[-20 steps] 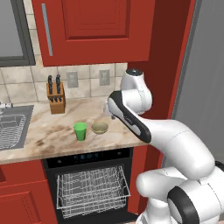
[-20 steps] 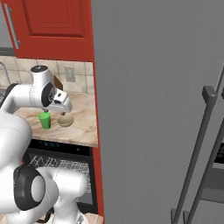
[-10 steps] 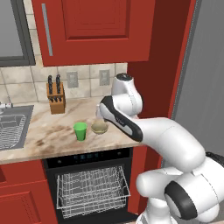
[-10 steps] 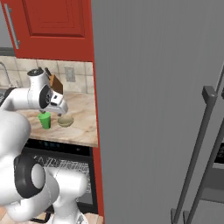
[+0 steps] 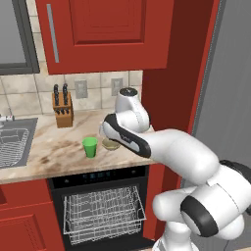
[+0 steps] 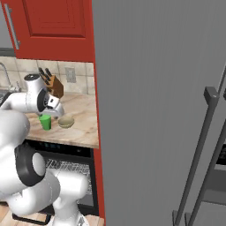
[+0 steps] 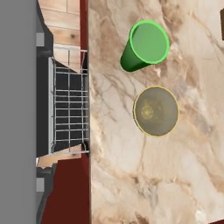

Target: Pick up the cup and bowl from the counter, place them in the dishwasher, and close the dishwasher door.

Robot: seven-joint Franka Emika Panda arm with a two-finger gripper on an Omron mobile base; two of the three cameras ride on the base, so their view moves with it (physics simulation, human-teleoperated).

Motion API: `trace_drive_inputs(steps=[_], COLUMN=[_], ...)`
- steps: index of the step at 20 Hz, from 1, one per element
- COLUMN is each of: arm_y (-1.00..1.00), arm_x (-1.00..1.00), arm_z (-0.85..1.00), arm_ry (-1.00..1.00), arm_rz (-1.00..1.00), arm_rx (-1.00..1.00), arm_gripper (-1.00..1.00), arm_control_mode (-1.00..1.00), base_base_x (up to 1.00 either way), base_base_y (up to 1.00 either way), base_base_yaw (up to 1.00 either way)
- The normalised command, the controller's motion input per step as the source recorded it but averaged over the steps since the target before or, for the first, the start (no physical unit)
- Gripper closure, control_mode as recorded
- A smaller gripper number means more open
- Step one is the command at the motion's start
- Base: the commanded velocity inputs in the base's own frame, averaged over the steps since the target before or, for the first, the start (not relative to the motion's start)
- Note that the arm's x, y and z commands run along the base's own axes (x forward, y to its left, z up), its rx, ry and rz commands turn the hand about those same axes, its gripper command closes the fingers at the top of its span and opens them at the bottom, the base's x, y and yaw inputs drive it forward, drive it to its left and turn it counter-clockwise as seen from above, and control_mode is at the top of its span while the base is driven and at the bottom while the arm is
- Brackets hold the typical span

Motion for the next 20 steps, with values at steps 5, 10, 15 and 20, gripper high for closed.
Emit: trace_drive_inputs(steps=[5,10,15,20], arm_y=[0.23,0.16,0.16,0.19], arm_x=[0.15,0.2,0.31,0.37], arm_z=[-0.15,-0.09,-0.16,-0.24], arm_ry=[0.0,0.0,0.0,0.0], arm_rz=[0.0,-0.01,-0.02,-0.02], arm_rx=[0.0,0.0,-0.01,-0.03], arm_gripper=[-1.0,-1.0,-1.0,-1.0], arm_control_mode=[-1.0,-1.0,-1.0,-1.0], base_base_x=[0.0,0.0,0.0,0.0], base_base_y=[0.0,0.0,0.0,0.0], base_base_yaw=[0.0,0.0,0.0,0.0])
